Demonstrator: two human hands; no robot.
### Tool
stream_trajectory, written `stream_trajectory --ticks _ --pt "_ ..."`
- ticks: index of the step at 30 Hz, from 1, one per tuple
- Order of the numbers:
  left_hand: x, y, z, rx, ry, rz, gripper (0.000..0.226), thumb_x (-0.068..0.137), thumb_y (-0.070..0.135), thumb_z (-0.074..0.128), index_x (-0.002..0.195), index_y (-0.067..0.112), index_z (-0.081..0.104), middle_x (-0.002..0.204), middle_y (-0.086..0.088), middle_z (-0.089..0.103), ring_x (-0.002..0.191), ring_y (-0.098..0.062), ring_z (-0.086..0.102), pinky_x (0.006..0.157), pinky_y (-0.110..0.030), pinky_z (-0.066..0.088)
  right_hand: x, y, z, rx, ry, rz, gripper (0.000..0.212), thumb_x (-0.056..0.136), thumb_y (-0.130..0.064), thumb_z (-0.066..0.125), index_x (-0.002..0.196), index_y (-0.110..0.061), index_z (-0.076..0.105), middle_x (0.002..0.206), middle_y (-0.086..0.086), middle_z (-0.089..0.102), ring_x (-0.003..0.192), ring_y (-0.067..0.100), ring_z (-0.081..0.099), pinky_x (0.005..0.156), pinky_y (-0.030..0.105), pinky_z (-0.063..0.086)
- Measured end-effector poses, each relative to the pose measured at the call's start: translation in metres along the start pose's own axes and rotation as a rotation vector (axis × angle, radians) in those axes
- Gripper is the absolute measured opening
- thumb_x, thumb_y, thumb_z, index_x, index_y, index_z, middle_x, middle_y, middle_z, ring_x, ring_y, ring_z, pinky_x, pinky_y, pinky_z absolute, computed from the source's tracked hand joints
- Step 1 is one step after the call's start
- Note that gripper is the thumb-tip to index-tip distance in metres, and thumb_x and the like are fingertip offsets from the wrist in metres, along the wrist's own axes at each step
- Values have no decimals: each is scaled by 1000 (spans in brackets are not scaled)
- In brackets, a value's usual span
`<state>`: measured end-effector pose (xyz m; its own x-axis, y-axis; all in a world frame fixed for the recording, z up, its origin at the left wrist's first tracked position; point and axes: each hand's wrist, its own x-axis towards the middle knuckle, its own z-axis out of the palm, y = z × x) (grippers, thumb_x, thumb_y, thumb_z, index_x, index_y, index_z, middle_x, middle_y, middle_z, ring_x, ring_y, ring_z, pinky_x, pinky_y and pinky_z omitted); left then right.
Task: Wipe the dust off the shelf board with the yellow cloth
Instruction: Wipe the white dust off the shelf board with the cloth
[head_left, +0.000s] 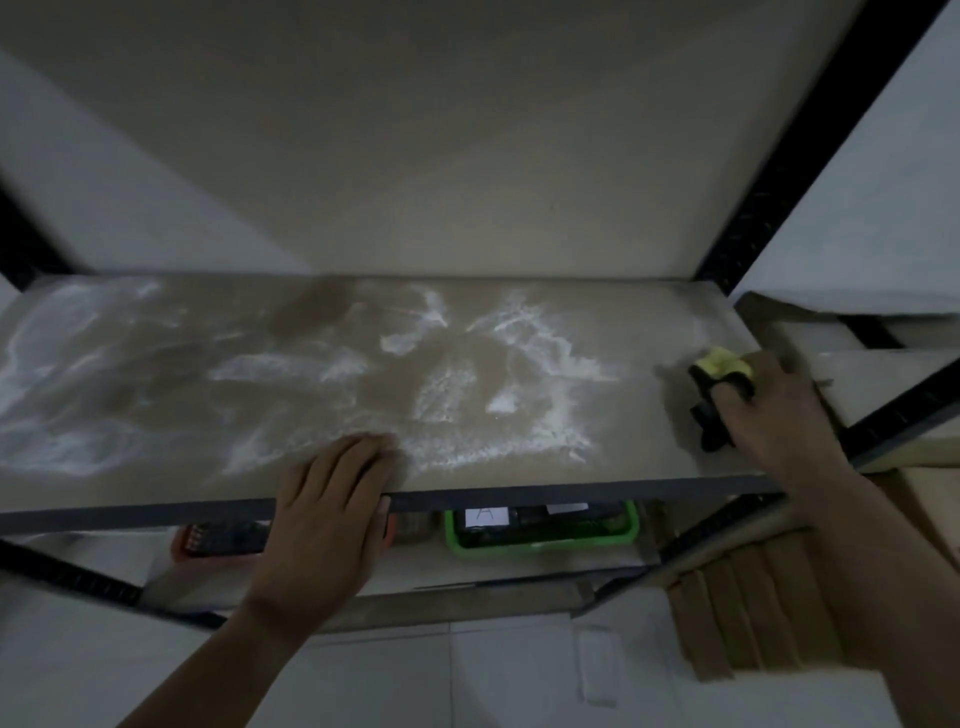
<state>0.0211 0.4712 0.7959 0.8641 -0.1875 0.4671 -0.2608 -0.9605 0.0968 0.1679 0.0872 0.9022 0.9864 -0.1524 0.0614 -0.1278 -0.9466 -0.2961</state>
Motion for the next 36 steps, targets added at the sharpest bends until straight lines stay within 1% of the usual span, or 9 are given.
stream_trajectory --ticks 6,11,14,16,19,22,30,33,36 --pt "1 1 2 -6 13 -33 42 98 24 41 130 7 61 140 -13 59 130 -33 50 101 -48 37 -4 -37 32 -106 18 -154 33 91 -31 51 119 -14 49 122 12 54 103 35 56 82 44 49" --pt "2 2 0 -25 8 -40 41 99 26 39 131 9 60 139 -10 60 130 -31 49 100 -45 35 -21 -111 52 100 -30 -458 38 91 -22 54 129 -22 57 128 2 62 107 21 63 91 31 50" --pt "2 2 0 -18 -8 -46 44 99 26 39 130 8 64 140 -10 60 130 -31 50 100 -45 36 9 -94 32 263 -26 -364 30 94 -15 52 121 -24 59 86 -4 66 63 2 60 55 7 46" --pt "2 2 1 -10 -10 -50 45 99 26 39 131 8 65 140 -10 60 131 -31 50 99 -44 36 43 -60 9 225 92 -227 23 95 -17 50 115 -24 58 79 -3 63 58 5 55 46 5 36" --pt "2 2 2 -18 -8 -52 44 98 25 40 131 9 65 141 -10 59 131 -31 49 99 -44 36 92 -8 5 88 123 -5 29 97 -25 44 123 -12 50 103 17 63 92 38 61 74 32 50" --pt "0 0 4 -16 2 -47 44 99 25 40 132 9 64 142 -11 59 133 -32 49 99 -46 37 102 1 32 -117 -31 60 50 94 -42 36 133 -11 44 128 24 52 114 44 52 95 50 46" --pt "1 1 5 16 10 -51 44 99 27 39 130 9 64 140 -11 60 131 -32 49 95 -45 37 21 -112 72 14 -8 -498 40 91 -28 47 129 -22 57 129 8 57 105 30 53 91 36 44" --pt "0 -1 6 12 -15 -56 48 105 33 29 132 11 61 142 -10 58 133 -31 48 97 -45 36 53 -104 43 281 34 -464 39 87 -18 55 125 -24 61 119 9 65 97 30 64 86 32 50" --pt "0 1 6 7 -17 -76 50 107 36 24 134 12 59 143 -9 57 134 -30 47 99 -44 35 104 -61 29 27 123 -251 42 92 -30 50 133 -20 52 131 15 56 114 38 55 97 42 43"
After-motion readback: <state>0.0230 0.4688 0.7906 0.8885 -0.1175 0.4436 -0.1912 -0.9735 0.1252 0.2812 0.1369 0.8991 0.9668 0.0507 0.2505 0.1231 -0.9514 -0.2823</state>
